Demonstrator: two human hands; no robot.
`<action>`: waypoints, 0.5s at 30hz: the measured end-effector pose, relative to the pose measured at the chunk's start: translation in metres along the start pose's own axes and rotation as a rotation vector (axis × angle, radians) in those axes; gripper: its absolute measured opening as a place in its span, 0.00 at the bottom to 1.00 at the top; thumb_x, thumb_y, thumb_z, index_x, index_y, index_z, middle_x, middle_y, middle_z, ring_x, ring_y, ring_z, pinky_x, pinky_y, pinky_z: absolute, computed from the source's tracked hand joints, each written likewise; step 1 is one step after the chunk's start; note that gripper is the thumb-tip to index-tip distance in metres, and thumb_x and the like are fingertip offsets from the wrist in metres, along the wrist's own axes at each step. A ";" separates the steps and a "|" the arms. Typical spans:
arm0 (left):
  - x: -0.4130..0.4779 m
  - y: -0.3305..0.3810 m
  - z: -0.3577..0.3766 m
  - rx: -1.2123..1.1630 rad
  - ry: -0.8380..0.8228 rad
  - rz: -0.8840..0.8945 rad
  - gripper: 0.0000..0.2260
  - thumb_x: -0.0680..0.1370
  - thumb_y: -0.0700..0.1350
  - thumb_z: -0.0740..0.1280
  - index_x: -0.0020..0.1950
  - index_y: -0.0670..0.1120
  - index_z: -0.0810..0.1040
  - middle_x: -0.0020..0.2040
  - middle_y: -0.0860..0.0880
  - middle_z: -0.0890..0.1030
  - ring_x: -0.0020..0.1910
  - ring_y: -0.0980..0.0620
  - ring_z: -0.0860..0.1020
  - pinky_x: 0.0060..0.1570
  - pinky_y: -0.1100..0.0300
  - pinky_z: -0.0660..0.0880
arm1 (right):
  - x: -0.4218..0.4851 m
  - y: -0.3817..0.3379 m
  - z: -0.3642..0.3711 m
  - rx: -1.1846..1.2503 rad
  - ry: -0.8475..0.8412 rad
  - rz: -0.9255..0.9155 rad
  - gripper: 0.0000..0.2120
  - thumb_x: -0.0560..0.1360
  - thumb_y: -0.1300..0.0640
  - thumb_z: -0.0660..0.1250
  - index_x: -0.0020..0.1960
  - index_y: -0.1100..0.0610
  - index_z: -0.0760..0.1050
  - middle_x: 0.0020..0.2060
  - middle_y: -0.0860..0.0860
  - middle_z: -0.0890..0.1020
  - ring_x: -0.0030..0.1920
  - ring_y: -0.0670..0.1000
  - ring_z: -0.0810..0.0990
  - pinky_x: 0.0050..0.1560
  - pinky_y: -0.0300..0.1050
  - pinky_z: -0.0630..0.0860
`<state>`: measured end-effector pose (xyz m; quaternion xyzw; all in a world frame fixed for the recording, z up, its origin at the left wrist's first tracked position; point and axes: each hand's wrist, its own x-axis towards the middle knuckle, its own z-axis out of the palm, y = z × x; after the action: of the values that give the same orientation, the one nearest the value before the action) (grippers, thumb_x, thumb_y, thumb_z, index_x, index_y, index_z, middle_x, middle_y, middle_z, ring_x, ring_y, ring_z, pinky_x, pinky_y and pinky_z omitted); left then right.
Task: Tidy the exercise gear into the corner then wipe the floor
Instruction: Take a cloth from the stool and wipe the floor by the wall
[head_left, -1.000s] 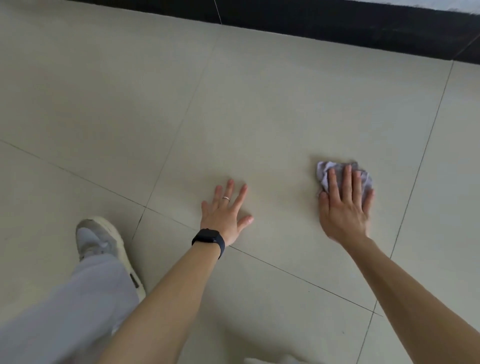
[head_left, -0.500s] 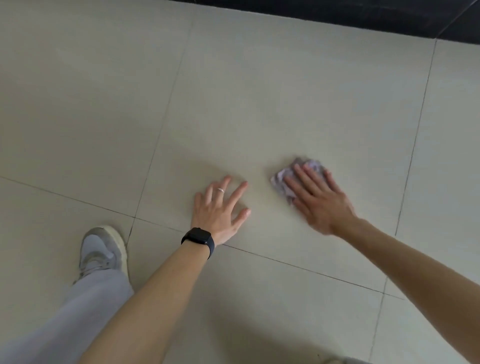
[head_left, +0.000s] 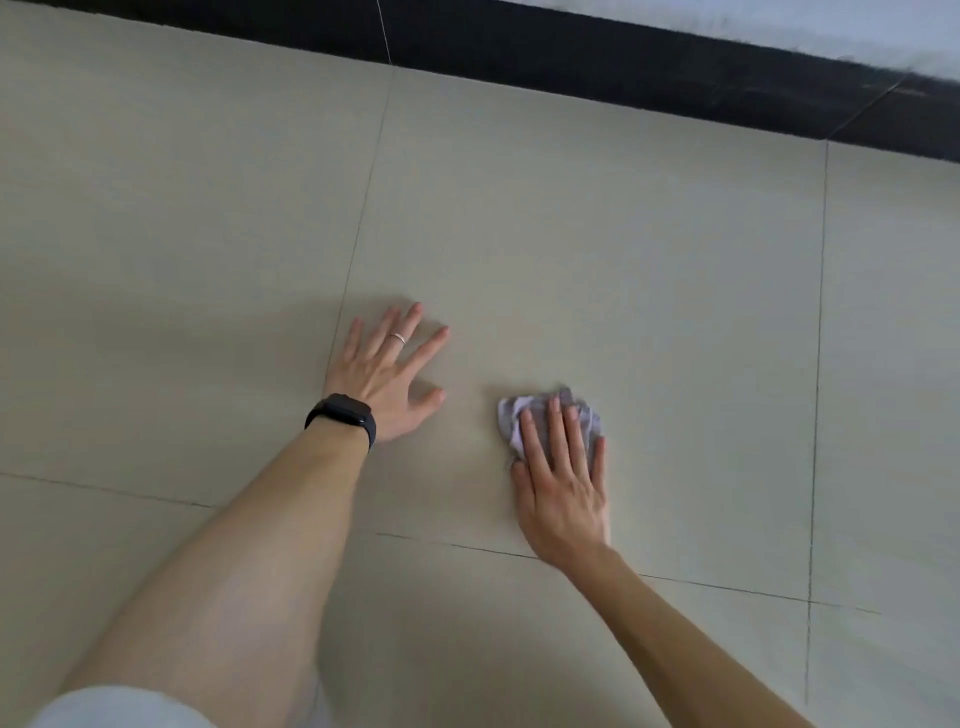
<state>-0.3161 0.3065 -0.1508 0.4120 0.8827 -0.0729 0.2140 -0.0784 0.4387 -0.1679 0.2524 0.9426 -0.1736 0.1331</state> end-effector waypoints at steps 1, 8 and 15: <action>0.009 -0.004 -0.004 0.005 0.004 0.033 0.33 0.78 0.67 0.52 0.79 0.64 0.39 0.81 0.52 0.37 0.80 0.47 0.40 0.77 0.43 0.40 | -0.024 -0.008 0.010 -0.010 -0.008 -0.045 0.28 0.83 0.46 0.51 0.81 0.46 0.47 0.81 0.50 0.46 0.80 0.51 0.43 0.77 0.61 0.47; 0.091 0.002 -0.031 0.062 0.004 0.227 0.33 0.78 0.69 0.47 0.79 0.62 0.38 0.81 0.50 0.36 0.79 0.45 0.38 0.77 0.42 0.40 | -0.012 0.035 0.002 -0.006 0.140 0.119 0.26 0.83 0.42 0.47 0.80 0.43 0.49 0.81 0.47 0.50 0.80 0.49 0.48 0.78 0.56 0.48; 0.109 -0.007 -0.014 -0.007 0.127 0.320 0.34 0.76 0.69 0.48 0.80 0.60 0.44 0.81 0.49 0.39 0.80 0.44 0.40 0.76 0.39 0.44 | 0.028 -0.016 0.001 0.346 0.263 0.886 0.27 0.84 0.45 0.44 0.80 0.43 0.39 0.80 0.47 0.37 0.78 0.47 0.33 0.78 0.60 0.38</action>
<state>-0.3882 0.3822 -0.1864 0.5503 0.8178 -0.0088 0.1681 -0.1103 0.4370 -0.1741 0.6670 0.7108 -0.2212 0.0301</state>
